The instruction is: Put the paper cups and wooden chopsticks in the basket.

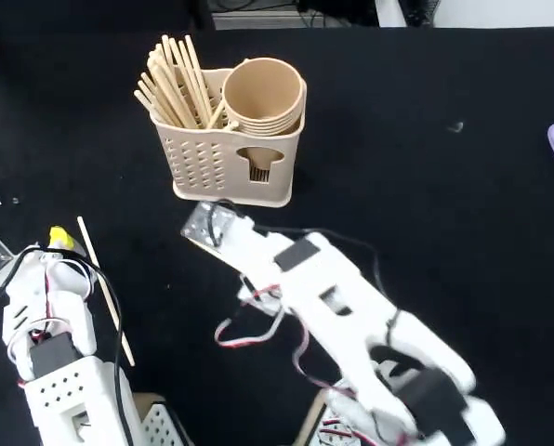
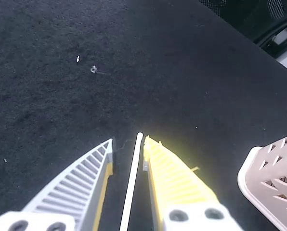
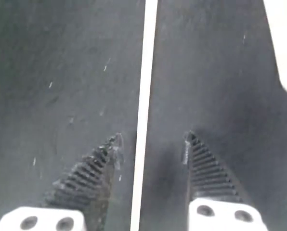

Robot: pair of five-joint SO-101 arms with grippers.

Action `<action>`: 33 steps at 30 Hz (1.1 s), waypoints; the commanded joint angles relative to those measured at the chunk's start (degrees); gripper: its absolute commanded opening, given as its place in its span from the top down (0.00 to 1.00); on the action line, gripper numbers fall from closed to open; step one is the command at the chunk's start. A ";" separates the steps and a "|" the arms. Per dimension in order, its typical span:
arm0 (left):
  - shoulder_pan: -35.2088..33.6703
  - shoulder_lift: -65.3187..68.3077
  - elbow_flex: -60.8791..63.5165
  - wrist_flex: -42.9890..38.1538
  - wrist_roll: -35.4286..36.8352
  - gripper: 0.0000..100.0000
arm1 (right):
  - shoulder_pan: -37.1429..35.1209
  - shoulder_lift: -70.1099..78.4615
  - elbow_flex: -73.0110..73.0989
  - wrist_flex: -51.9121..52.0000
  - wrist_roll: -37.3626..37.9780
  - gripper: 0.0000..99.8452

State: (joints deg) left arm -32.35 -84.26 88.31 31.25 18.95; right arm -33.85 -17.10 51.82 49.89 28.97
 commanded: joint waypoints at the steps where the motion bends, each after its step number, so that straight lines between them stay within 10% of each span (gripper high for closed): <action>1: -0.13 -0.44 -0.57 -1.32 0.53 0.88 | -0.88 9.19 -8.22 -1.23 -0.53 0.81; 16: -0.13 -0.44 -0.57 -1.32 0.53 0.88 | -0.79 18.95 -14.02 1.85 2.73 0.99; 33: -0.13 -0.44 -0.57 -1.32 0.53 0.88 | -1.14 -29.85 -17.01 2.64 -2.81 0.99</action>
State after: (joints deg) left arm -32.35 -84.26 88.31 31.25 18.95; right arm -33.93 -38.02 38.73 57.36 30.29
